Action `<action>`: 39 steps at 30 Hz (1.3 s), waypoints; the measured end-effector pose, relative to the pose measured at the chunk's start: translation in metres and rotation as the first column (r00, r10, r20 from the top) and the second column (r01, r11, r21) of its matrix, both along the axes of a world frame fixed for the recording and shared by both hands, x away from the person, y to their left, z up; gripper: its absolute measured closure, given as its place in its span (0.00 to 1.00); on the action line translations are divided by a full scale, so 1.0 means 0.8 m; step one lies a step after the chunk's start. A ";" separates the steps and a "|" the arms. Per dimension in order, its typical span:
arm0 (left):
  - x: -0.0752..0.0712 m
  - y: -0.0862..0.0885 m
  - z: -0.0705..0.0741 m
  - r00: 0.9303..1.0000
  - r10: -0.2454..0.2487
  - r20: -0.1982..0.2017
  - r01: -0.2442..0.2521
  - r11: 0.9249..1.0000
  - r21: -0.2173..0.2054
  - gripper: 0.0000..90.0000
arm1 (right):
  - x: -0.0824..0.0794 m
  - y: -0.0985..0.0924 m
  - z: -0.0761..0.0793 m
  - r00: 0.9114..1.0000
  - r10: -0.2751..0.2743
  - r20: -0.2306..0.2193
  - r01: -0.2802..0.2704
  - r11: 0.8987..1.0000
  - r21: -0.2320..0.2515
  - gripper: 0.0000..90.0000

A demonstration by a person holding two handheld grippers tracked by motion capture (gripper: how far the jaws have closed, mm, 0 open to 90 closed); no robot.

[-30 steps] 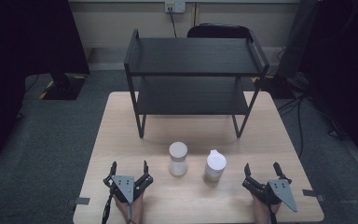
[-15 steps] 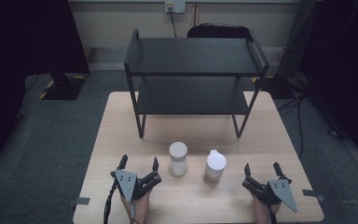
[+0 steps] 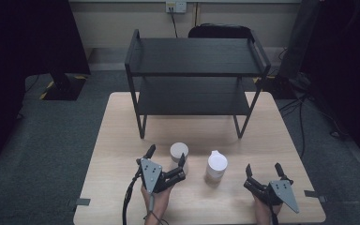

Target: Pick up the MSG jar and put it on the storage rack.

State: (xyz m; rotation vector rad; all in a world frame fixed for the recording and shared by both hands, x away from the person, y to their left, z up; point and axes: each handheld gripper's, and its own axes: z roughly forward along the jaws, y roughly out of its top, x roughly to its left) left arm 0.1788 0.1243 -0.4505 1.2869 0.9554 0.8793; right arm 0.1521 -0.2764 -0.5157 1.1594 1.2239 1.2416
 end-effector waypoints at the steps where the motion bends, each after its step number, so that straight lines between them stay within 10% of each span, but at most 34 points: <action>1: 0.001 -0.002 -0.002 1.000 -0.006 -0.001 0.006 1.000 0.002 0.04 | 0.000 0.000 0.000 1.000 0.000 0.000 0.000 1.000 0.000 0.00; 18: 0.018 -0.030 -0.034 1.000 0.017 -0.024 -0.015 0.995 0.094 0.21 | 0.000 -0.001 0.000 1.000 0.004 0.000 -0.004 1.000 0.000 0.00; 39: 0.028 -0.028 -0.042 0.999 0.001 -0.045 0.002 0.998 0.067 0.37 | 0.000 -0.001 0.000 1.000 0.005 0.000 -0.005 1.000 0.000 0.00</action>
